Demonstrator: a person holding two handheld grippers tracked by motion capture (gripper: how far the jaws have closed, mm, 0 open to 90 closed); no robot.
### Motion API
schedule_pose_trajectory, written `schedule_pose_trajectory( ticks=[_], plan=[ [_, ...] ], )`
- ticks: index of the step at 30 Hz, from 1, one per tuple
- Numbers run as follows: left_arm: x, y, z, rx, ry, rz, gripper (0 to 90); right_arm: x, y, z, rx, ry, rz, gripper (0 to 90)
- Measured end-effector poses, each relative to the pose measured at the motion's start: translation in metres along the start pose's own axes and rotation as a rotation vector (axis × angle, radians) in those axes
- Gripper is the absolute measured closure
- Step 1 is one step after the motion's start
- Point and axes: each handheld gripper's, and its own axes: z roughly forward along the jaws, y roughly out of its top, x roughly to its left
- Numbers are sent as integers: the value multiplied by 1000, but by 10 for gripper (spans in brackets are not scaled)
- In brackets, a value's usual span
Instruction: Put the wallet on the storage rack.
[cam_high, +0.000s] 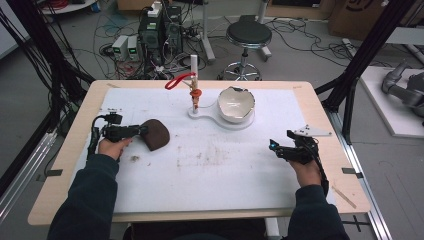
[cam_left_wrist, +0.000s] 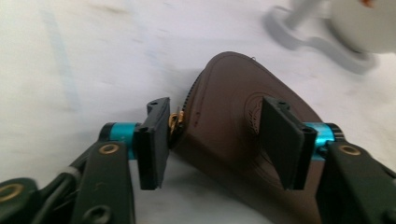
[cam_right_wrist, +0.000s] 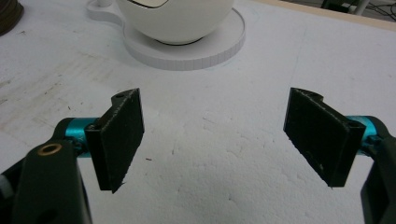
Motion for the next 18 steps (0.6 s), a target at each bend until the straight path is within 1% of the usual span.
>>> schedule_pose_trajectory(
  ticks=[3,5,8,9,10,11,13,14,15,16,18],
  plan=[
    [-20,-7,6,16,-38,34,480,0,0,0,5,1,3,203],
    [-31,-11,8,16,-51,52,498,0,0,0,3,3,0,203],
    [-41,-16,8,6,-59,49,515,0,0,0,-1,4,3,203],
    [-49,-19,6,-11,-71,41,540,0,0,1,3,9,4,203],
    [-49,-19,6,-11,-71,41,558,1,0,1,5,8,3,202],
    [-52,-19,4,-27,-78,39,558,1,0,1,5,8,3,202],
    [-60,-18,0,-68,-105,38,620,2,0,2,7,18,0,203],
    [-63,-18,-1,-75,-108,47,634,2,1,2,8,22,0,203],
    [-66,-19,-1,-77,-112,60,642,2,1,3,7,25,-6,203],
    [-68,-20,1,-71,-121,58,647,3,1,5,14,32,-7,202],
    [-72,-24,5,-52,-143,55,648,3,0,5,18,32,-8,203]
  ],
)
